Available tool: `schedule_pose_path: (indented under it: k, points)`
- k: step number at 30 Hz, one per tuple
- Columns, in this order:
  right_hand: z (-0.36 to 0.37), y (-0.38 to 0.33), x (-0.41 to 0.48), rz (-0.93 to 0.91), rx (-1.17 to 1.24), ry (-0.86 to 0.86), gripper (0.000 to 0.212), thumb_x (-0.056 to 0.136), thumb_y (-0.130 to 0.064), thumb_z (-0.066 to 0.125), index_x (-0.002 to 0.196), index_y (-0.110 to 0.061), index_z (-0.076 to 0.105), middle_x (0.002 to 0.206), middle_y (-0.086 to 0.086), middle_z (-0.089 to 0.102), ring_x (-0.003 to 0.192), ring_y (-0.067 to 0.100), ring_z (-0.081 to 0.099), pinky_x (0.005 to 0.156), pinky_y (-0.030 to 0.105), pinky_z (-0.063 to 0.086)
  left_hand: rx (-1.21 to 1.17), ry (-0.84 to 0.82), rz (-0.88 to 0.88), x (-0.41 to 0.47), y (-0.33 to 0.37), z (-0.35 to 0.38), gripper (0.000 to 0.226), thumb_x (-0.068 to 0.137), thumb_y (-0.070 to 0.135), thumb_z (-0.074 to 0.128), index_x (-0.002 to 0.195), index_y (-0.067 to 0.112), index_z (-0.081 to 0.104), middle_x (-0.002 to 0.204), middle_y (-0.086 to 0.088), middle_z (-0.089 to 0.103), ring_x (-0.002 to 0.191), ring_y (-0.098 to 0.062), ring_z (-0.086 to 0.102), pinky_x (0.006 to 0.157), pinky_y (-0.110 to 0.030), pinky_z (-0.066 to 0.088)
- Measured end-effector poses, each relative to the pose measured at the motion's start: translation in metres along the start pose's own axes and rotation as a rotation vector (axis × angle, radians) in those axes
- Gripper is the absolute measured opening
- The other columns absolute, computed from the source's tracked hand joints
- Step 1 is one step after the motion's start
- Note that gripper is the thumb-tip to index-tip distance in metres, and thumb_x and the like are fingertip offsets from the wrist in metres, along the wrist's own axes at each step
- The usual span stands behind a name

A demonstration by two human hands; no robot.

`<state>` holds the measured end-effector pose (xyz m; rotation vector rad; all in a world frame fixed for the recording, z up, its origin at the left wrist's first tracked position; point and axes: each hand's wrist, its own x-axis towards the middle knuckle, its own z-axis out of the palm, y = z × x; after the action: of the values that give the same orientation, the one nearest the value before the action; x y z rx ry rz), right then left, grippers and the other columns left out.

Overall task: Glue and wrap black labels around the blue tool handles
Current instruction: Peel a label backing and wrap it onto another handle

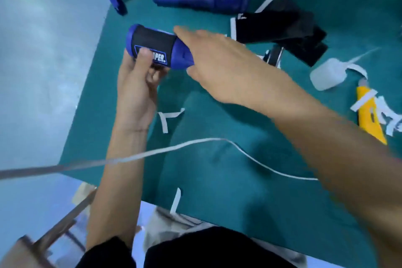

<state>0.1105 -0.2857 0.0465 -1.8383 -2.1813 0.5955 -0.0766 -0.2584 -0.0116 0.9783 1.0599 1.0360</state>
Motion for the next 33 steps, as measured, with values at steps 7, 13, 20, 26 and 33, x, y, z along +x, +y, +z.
schedule_pose_path:
  k: [7, 13, 20, 26, 33]
  points:
    - [0.084, -0.037, 0.102, -0.041, -0.104, -0.054, 0.070, 0.092, -0.003, 0.062, 0.155, -0.010, 0.031, 0.129, 0.013, 0.057, 0.121, 0.035, 0.055, 0.087, 0.047, 0.047, 0.461, 0.350, 0.056, 0.046, -0.022, -0.078, 0.079, 0.081, 0.005, 0.078, 0.152, 0.012, 0.043, 0.153, 0.000, 0.048, 0.138, -0.011, 0.053, 0.116, -0.041, 0.047]
    - [0.088, -0.031, 0.123, -0.059, -0.129, -0.051, 0.072, 0.099, -0.020, 0.060, 0.162, -0.017, 0.024, 0.145, 0.006, 0.055, 0.130, 0.030, 0.051, 0.099, 0.044, 0.041, 0.755, 0.279, 0.172, 0.064, -0.034, -0.091, 0.092, 0.083, 0.006, 0.077, 0.161, 0.012, 0.030, 0.165, -0.003, 0.037, 0.150, -0.010, 0.038, 0.121, -0.027, 0.035]
    - [0.012, 0.079, 0.139, 0.454, -0.372, 0.171, 0.065, 0.084, -0.006, 0.067, 0.144, -0.007, 0.044, 0.139, 0.021, 0.053, 0.128, 0.043, 0.049, 0.108, 0.050, 0.037, 1.456, -0.021, 0.731, 0.054, -0.047, -0.021, 0.063, 0.093, 0.030, 0.064, 0.152, 0.012, 0.050, 0.169, -0.018, 0.028, 0.157, -0.038, 0.022, 0.130, -0.048, 0.013]
    - [0.027, 0.089, 0.124, 0.324, -0.465, 0.090, 0.053, 0.084, -0.003, 0.069, 0.132, -0.001, 0.048, 0.140, 0.020, 0.043, 0.117, 0.042, 0.052, 0.098, 0.051, 0.042, 1.432, -0.115, 0.624, 0.062, -0.064, 0.023, 0.059, 0.092, 0.036, 0.067, 0.143, 0.008, 0.056, 0.138, -0.007, 0.061, 0.135, -0.030, 0.050, 0.129, -0.046, 0.015]
    - [0.014, 0.095, 0.002, 0.370, -0.001, 0.252, 0.053, 0.093, -0.030, 0.072, 0.138, -0.013, 0.052, 0.134, 0.008, 0.052, 0.106, 0.033, 0.057, 0.090, 0.042, 0.042, 1.152, -0.089, 0.883, 0.041, -0.064, 0.037, 0.038, 0.086, 0.017, 0.071, 0.122, 0.011, 0.061, 0.122, -0.006, 0.066, 0.117, -0.029, 0.058, 0.113, -0.031, 0.035]
